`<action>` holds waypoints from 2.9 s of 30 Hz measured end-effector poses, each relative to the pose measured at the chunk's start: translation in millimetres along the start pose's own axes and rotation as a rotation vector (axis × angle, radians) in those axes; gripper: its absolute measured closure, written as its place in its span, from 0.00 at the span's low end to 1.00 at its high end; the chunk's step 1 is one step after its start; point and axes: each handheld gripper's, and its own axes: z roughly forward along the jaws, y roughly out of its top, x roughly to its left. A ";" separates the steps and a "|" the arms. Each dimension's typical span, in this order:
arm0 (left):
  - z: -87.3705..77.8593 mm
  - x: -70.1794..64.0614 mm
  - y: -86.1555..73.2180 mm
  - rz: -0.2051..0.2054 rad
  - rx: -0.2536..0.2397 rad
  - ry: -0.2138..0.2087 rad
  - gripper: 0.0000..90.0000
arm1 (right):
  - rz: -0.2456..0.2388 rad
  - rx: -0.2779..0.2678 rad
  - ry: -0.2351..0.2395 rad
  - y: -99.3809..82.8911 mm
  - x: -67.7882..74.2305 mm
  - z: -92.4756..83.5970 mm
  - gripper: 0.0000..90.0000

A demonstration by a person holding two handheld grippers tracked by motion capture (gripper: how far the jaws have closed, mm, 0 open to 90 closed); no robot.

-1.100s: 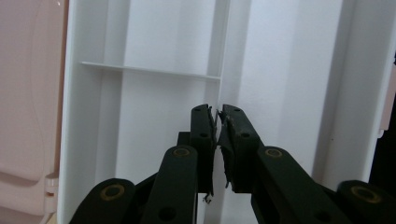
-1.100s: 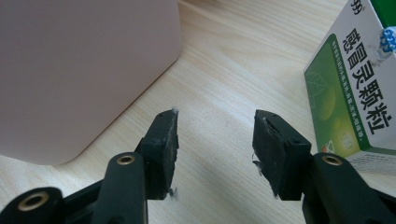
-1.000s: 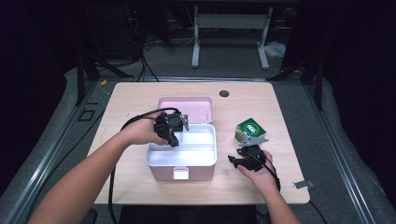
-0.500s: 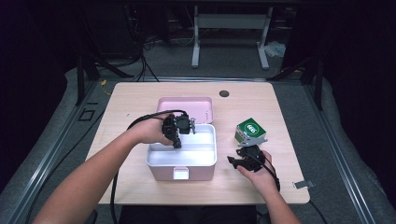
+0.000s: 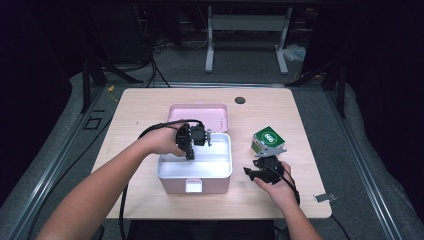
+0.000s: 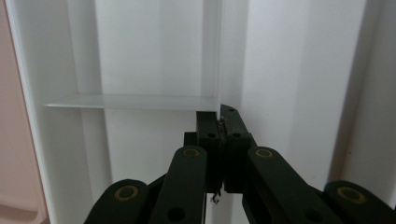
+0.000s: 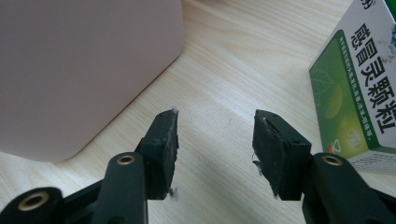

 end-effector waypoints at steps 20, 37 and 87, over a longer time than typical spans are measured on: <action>-25.6 -3.5 -3.5 -0.022 -0.017 0.062 0.99 | 0.014 -0.013 -0.006 -1.0 -3.5 -1.9 0.55; -62.1 22.6 -122.4 -0.589 -0.150 0.057 0.99 | 0.021 -0.018 -0.011 -1.0 -4.4 -2.3 0.55; 86.0 -23.9 -260.6 -1.045 -0.248 0.089 0.59 | -0.031 -0.020 -0.027 1.1 4.1 0.7 0.46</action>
